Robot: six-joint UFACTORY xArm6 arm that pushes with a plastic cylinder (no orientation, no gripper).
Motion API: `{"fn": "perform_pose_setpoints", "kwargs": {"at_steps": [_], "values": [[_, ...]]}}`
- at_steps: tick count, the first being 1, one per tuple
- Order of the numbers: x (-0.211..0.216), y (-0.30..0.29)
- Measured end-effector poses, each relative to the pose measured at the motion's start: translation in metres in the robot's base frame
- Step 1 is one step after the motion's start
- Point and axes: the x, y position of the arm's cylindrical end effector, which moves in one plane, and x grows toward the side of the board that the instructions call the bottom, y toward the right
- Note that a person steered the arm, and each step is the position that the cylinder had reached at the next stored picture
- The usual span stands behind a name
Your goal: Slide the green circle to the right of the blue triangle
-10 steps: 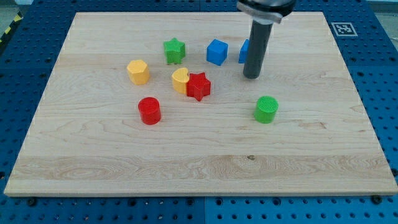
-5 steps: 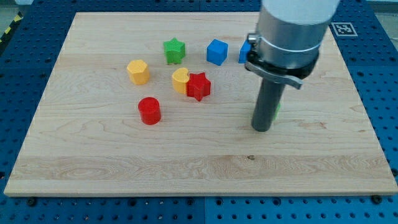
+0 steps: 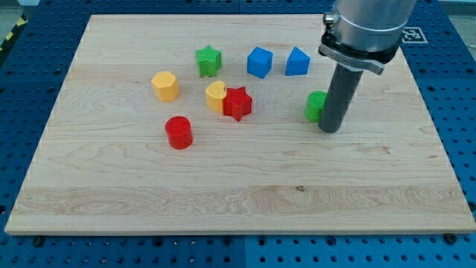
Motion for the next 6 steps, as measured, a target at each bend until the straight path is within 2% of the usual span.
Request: {"fn": "perform_pose_setpoints", "kwargs": {"at_steps": [1,6], "values": [[-0.003,-0.024],[-0.042,-0.012]]}}
